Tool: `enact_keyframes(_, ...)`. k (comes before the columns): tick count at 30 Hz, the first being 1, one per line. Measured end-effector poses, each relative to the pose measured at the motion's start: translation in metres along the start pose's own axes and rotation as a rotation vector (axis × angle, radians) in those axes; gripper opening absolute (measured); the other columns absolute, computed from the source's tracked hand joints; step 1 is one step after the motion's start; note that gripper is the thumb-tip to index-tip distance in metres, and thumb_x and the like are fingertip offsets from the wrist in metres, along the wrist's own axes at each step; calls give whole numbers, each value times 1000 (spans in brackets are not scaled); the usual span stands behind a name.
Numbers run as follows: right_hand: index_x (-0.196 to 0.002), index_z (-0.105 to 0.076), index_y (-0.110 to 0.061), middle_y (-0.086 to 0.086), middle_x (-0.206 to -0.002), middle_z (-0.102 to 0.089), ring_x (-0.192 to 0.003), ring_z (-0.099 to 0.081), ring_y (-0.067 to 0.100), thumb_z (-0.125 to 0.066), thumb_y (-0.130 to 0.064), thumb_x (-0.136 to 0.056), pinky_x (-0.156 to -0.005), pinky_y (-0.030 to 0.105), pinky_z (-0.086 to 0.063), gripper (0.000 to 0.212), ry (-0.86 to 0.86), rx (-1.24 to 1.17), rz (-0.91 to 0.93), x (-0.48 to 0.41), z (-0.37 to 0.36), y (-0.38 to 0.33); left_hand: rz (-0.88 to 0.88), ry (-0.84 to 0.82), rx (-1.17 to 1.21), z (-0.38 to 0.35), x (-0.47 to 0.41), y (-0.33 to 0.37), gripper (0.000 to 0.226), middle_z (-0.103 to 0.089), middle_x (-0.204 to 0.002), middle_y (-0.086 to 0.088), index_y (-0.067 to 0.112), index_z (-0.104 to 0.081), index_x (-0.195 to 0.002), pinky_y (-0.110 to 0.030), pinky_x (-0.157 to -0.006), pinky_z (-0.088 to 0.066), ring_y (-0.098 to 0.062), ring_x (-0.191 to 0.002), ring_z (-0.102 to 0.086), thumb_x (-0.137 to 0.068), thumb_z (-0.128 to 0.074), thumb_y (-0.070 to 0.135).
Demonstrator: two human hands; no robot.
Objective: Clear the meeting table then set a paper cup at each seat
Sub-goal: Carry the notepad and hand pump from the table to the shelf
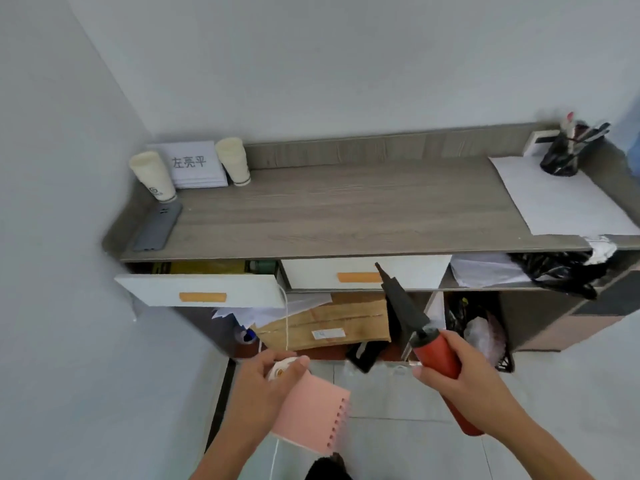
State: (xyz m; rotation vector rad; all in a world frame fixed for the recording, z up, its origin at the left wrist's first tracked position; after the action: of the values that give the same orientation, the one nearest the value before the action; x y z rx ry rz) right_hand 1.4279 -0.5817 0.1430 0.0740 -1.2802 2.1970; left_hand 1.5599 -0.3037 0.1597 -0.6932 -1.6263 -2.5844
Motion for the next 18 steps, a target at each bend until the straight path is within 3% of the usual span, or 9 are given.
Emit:
enact_keyframes(6,-107,-47,-50,-9,-92,-63,-75,-66,16,-78,-34,-77,-62,28,-55,46,-25,-28,122,-113,4,-75,9,111,73,33,-100,39,9,-74,-81,-4,22,-74,-82,-36,-59,-57,-25,-71,-70,-86,-70,29)
enact_keyframes(10,-109,-54,-31,-2,-86,-64,-71,-63,16,-78,-34,-77,-61,26,-49,40,14,-57,137,-190,6,-126,-19,72,154,44,-186,84,15,-75,-76,-4,21,-74,-78,-39,-61,-56,-25,-69,-70,-83,-74,35)
enact_keyframes(15,-96,-54,-31,3,-79,-62,-64,-58,14,-72,-33,-82,-56,23,-46,23,42,-94,187,-275,-4,-199,-33,0,179,52,-282,127,17,-76,-74,-7,14,-74,-83,-27,-51,-54,-17,-59,-69,-86,-70,30)
enact_keyframes(18,-93,-53,-35,3,-80,-63,-69,-60,19,-66,-43,-84,-62,31,-50,17,84,-68,222,-322,-13,-231,-37,-20,160,51,-324,137,15,-72,-62,2,13,-74,-79,-15,-43,-47,-4,-49,-64,-86,-71,26)
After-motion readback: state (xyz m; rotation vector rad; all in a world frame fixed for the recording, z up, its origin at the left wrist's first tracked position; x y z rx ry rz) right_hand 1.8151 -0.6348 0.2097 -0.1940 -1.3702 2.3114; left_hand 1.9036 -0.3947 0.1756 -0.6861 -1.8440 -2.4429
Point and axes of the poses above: each hand's wrist, its own x-axis away from the middle knuckle, its own z-axis out of the back of the hand, y = z × x, the point moved 9 cm from there along -x, towards the middle knuckle
